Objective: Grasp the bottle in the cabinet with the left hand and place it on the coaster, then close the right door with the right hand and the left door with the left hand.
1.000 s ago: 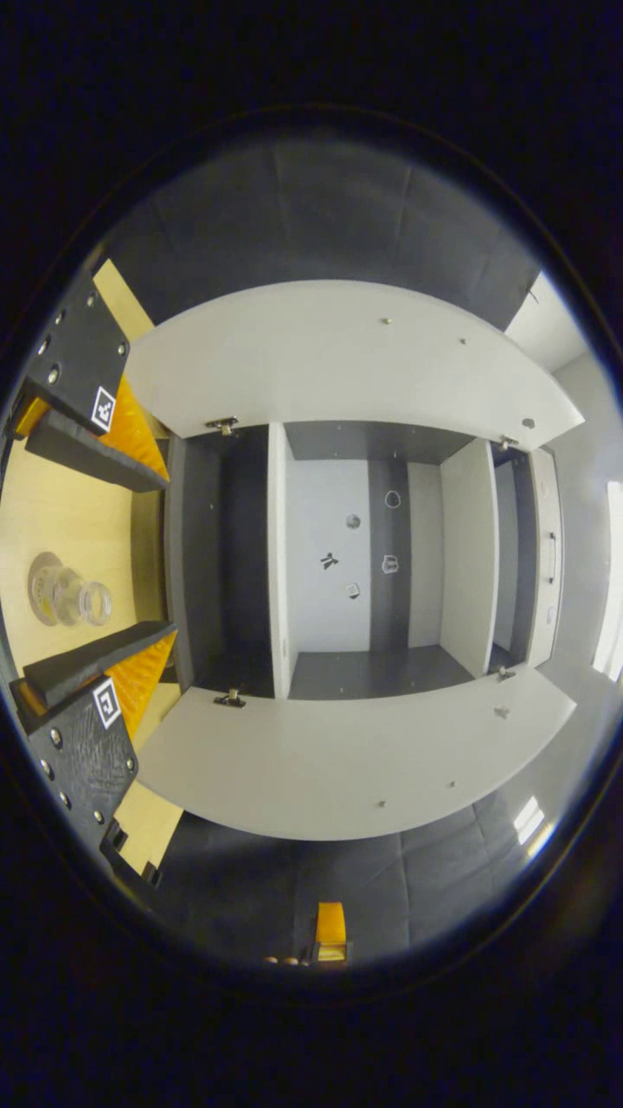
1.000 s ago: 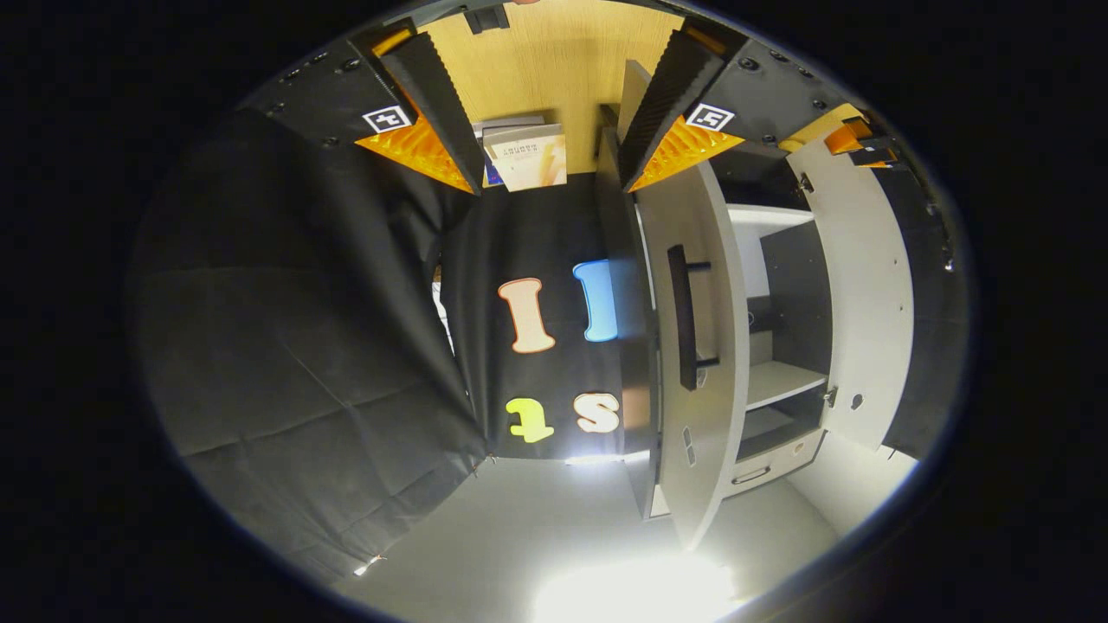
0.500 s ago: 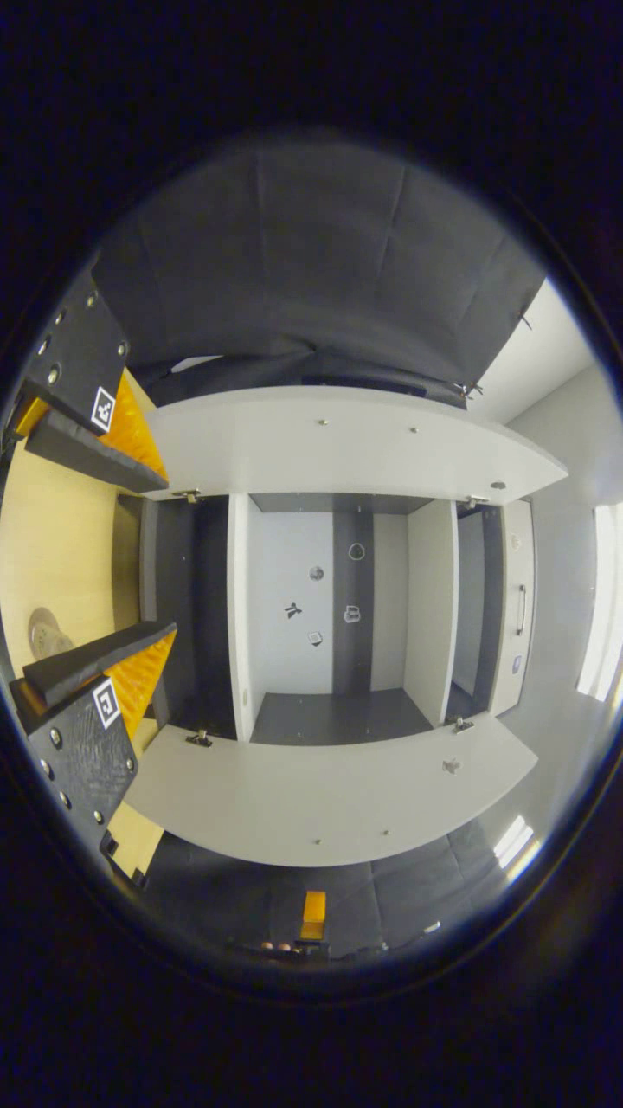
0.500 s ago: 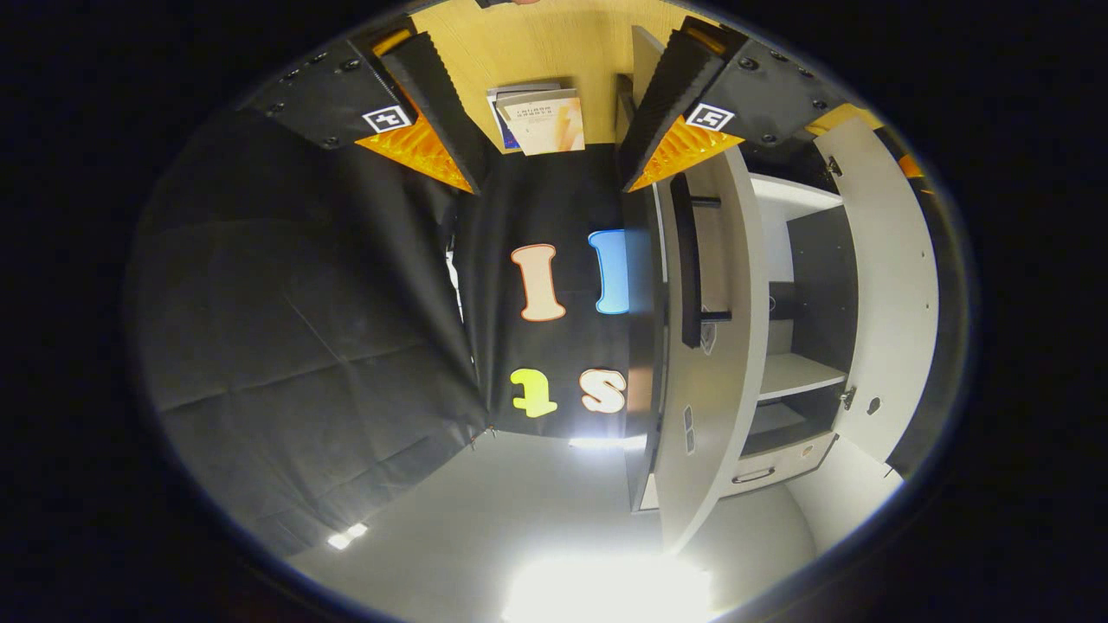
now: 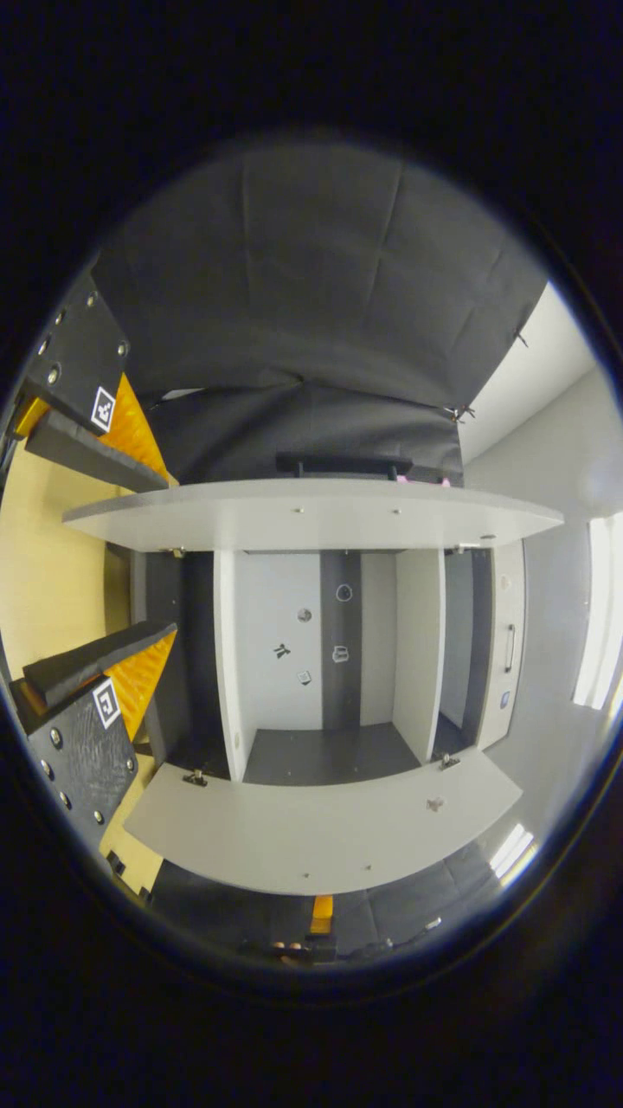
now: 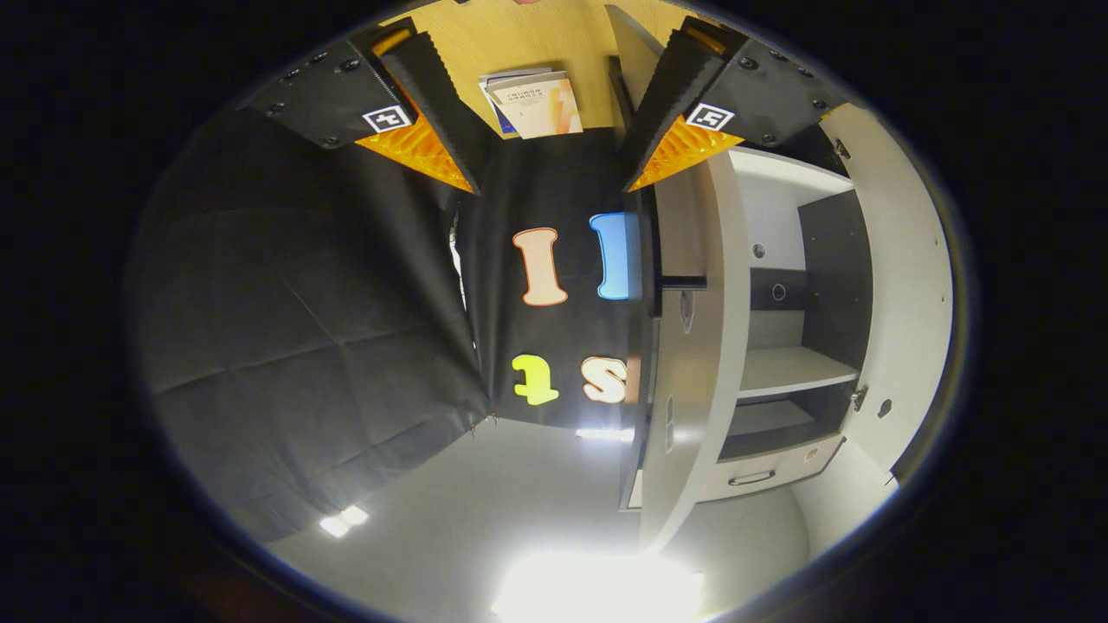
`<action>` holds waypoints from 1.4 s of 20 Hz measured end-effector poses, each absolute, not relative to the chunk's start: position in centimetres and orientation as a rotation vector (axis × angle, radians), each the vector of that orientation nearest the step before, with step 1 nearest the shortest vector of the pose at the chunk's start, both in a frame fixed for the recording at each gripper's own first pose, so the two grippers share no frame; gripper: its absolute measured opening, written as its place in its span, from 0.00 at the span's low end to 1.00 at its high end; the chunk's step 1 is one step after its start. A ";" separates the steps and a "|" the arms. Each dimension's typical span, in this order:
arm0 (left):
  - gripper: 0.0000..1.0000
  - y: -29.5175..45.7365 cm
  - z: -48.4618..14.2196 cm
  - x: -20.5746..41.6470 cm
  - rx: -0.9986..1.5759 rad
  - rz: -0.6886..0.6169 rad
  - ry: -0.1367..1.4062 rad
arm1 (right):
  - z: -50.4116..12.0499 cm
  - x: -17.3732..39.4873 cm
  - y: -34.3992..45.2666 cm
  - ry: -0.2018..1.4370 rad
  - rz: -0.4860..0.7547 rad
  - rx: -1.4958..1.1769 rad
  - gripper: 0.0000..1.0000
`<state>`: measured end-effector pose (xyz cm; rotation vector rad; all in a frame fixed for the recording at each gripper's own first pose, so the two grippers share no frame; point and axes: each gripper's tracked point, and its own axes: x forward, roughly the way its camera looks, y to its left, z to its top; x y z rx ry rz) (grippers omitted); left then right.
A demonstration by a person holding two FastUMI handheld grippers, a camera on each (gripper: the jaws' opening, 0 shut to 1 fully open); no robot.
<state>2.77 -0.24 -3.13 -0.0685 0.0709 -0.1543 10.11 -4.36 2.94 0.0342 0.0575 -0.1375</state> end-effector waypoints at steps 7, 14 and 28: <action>0.88 3.8 -3.4 4.6 -0.067 -0.123 0.064 | 3.2 9.6 -2.7 0.036 -0.171 -0.003 0.97; 0.88 5.1 -3.9 5.7 -0.088 -0.141 0.063 | 3.5 9.2 1.5 0.026 -0.117 -0.006 0.96; 0.88 9.8 -5.5 5.3 -0.105 -0.104 0.096 | 3.6 10.2 9.3 0.018 -0.020 -0.015 0.97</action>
